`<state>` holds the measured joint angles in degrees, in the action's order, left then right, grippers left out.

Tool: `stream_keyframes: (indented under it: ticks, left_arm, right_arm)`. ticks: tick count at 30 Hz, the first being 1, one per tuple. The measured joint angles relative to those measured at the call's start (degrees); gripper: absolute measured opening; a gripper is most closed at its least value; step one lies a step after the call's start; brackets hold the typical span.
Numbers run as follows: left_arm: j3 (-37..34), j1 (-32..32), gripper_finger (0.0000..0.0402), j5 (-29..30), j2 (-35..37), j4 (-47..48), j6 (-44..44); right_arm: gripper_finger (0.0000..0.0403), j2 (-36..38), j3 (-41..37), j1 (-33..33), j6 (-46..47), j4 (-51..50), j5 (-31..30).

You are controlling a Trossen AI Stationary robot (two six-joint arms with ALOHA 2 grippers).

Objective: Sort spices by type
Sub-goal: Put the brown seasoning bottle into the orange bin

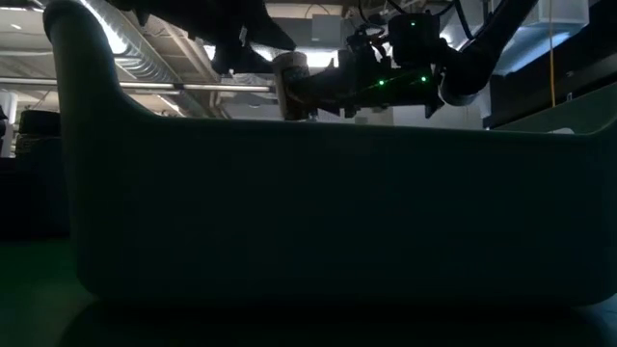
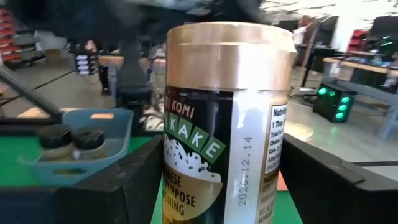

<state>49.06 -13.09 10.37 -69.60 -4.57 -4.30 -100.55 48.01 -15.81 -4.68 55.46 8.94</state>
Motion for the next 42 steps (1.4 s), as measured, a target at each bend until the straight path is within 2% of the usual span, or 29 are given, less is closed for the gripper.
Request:
stream_keyframes:
  ticks: [14, 21, 29, 32, 38, 42]
  left_arm:
    - [0.0, -0.03, 0.0391, 0.46, 0.01, -0.76, 1.47]
    - [0.02, -0.01, 0.0391, -3.71, -0.32, -1.13, 1.42]
    - [0.02, 0.09, 0.0387, -3.89, -0.46, -1.69, 1.78]
    - [0.02, 0.11, 0.036, -3.97, -0.46, -1.73, 1.76]
    - [0.02, 0.11, 0.0268, -5.79, -0.32, -1.81, 2.04]
    - [0.01, 0.14, 0.0268, -5.7, 1.48, 0.46, 2.49]
  right_arm:
    - [0.0287, 0.09, -0.02, 1.25, -0.3, 1.65, 2.67]
    - [0.0287, 0.09, 1.78, 2.34, -1.4, 0.78, 3.99]
    - [0.0287, 0.09, 3.1, 2.36, -1.26, -0.25, 5.28]
    - [0.0287, 0.09, 3.1, 2.34, -1.08, -0.4, 5.18]
    - [0.0295, 0.02, 3.1, 2.32, 1.0, -0.02, 5.19]
    - [0.0311, 0.14, 3.12, 2.38, 1.88, 0.5, 5.31]
